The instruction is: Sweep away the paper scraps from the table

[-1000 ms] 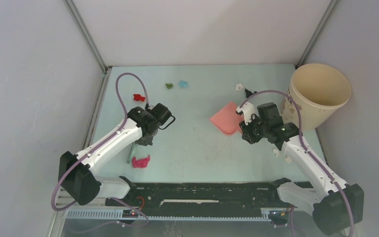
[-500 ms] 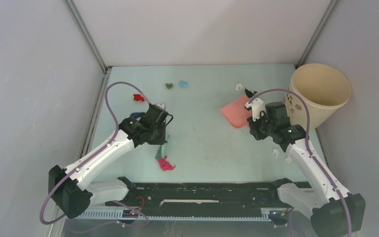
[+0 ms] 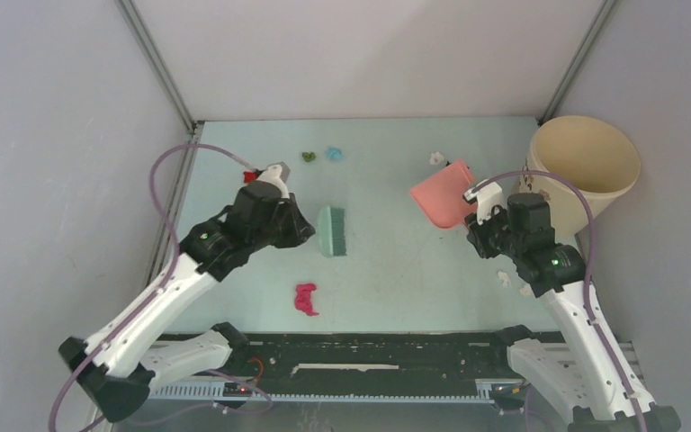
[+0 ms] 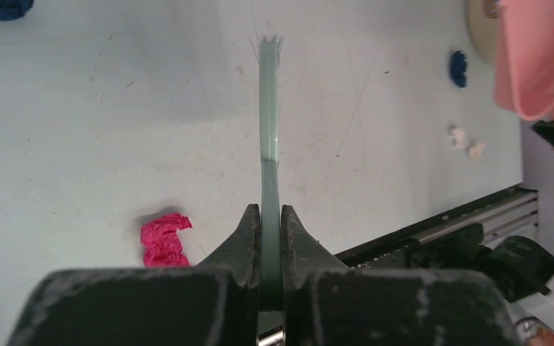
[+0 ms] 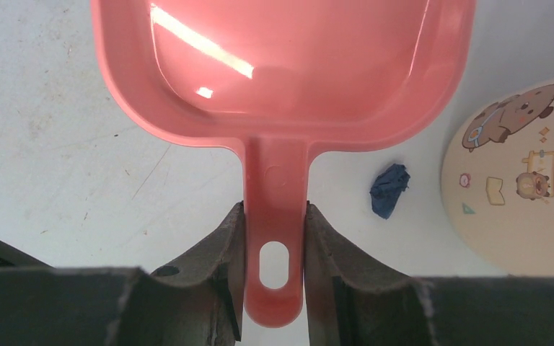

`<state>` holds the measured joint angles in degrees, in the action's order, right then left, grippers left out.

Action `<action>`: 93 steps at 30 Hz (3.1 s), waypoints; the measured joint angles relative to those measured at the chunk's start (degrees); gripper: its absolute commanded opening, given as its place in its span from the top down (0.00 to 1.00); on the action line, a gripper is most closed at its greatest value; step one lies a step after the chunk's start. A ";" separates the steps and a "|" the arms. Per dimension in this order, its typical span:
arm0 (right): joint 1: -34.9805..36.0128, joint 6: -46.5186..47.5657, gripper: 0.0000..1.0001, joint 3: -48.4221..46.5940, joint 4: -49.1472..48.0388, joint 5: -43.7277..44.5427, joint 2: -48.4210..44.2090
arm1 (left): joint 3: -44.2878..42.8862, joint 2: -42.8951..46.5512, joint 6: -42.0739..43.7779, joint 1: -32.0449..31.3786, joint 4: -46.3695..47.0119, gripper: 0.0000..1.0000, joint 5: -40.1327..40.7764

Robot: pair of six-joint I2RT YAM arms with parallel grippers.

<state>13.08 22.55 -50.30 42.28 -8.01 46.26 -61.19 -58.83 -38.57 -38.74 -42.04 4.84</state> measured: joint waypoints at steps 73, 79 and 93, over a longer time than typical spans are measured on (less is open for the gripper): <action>-6.49 -10.19 1.00 -15.54 -0.09 11.08 -1.16 | -12.41 -39.78 -10.12 -18.38 42.69 1.00 -14.32; -6.64 -9.62 1.00 -15.54 0.79 11.91 -1.81 | -20.09 -52.76 -17.31 -20.35 51.56 1.00 -20.00; -8.35 -5.90 1.00 -13.57 4.28 11.93 -3.85 | -65.11 -88.35 -28.89 -26.25 41.20 1.00 -24.17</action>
<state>4.73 16.64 -63.88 46.57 3.92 42.41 -126.30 -147.17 -67.46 -64.99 -0.84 -19.33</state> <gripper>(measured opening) 0.369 0.072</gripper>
